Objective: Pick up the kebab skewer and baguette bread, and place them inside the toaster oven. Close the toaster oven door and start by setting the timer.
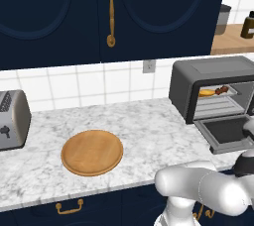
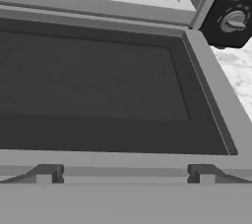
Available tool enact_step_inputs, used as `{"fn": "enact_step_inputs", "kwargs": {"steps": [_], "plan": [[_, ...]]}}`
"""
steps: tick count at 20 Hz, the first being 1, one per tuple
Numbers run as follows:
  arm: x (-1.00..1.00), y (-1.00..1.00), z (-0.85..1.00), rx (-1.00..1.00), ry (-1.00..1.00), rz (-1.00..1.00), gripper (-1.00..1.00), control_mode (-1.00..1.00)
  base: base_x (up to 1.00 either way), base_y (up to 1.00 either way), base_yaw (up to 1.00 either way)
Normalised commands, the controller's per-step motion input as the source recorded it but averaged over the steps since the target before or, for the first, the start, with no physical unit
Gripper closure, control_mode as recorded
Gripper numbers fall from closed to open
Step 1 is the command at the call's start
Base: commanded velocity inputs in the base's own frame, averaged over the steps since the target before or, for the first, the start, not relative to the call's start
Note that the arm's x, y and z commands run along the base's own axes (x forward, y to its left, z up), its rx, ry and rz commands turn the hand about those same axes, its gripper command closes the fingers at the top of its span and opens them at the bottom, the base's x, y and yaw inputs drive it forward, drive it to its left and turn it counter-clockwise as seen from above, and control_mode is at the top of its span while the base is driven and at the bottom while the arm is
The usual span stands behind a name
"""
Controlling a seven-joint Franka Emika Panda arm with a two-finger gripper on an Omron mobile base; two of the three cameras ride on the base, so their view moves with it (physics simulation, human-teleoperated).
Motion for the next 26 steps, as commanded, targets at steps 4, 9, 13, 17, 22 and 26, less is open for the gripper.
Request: {"fn": "enact_step_inputs", "kwargs": {"steps": [4,9,13,17,22,26], "plan": [[-0.19,0.00,-0.32,0.00,0.06,0.00,-1.00,-1.00,0.00,0.00,0.00],[-0.20,0.00,-0.35,0.00,0.03,0.00,-1.00,-1.00,0.00,0.00,0.00],[-0.42,0.00,-0.14,0.00,0.00,0.00,-1.00,-1.00,0.00,0.00,0.00],[-0.44,0.00,-0.36,0.00,0.00,-0.01,-1.00,-1.00,0.00,0.00,0.00],[-0.06,0.02,-0.40,0.01,-0.03,0.00,-1.00,-1.00,0.00,0.00,0.00],[0.02,0.06,-0.21,0.03,-0.13,0.00,-1.00,-1.00,0.00,0.00,0.00]]}}
